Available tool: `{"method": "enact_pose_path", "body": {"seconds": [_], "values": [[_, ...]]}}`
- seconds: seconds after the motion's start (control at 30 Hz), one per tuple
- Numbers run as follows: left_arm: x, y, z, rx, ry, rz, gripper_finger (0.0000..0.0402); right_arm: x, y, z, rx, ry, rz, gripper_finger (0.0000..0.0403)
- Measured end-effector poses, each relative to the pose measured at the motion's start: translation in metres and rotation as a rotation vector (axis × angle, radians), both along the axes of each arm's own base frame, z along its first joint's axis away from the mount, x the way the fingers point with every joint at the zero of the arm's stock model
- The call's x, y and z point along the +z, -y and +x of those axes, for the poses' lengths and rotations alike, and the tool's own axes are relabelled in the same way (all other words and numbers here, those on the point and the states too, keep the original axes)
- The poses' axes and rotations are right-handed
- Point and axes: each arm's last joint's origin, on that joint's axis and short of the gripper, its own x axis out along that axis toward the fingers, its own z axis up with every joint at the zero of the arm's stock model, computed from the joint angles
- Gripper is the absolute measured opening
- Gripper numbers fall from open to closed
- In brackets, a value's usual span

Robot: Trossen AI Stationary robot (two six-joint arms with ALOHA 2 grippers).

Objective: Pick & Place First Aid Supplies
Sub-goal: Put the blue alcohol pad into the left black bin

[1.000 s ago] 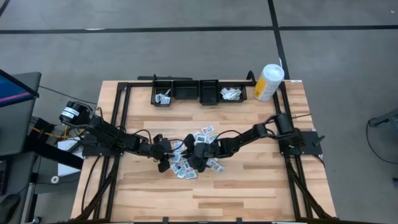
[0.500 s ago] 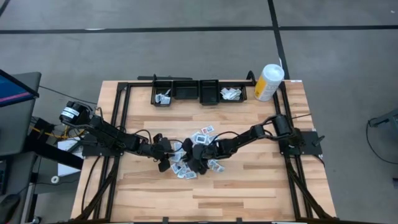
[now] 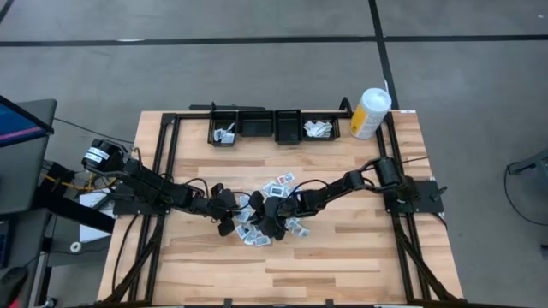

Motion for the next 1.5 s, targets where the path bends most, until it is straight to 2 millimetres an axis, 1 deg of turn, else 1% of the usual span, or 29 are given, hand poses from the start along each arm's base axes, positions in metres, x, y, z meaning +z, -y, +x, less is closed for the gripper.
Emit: {"method": "enact_pose_path", "body": {"seconds": [0.27,0.57,0.73,0.87,1.0,1.27,1.4,1.5], "values": [[0.000,0.000,0.000,0.001,0.001,0.001,0.0111,-0.009,0.003,0.010,0.003,-0.012,0.012,0.0065],[0.000,0.000,0.000,0.001,0.001,0.000,0.0111,-0.009,0.007,0.011,-0.032,-0.029,0.060,0.0065],[0.000,0.000,0.000,0.000,0.001,-0.001,0.0111,-0.011,0.015,0.011,-0.076,-0.065,0.103,0.0065],[0.000,0.000,0.000,0.000,0.007,-0.003,0.0111,-0.012,0.020,0.011,-0.076,-0.077,0.118,0.0066],[0.001,0.000,0.000,-0.001,0.009,-0.004,0.0111,-0.012,0.022,0.012,-0.081,-0.075,0.119,0.0075],[0.001,0.000,0.001,-0.001,0.016,-0.006,0.0111,-0.011,0.026,0.013,-0.086,-0.060,0.113,0.0114],[0.002,0.001,0.001,-0.001,0.021,-0.008,0.0111,-0.008,0.032,0.017,-0.104,-0.050,0.119,0.0117],[0.003,0.001,0.002,-0.002,0.029,-0.011,0.0111,-0.004,0.036,0.021,-0.122,-0.034,0.133,0.0111]]}}
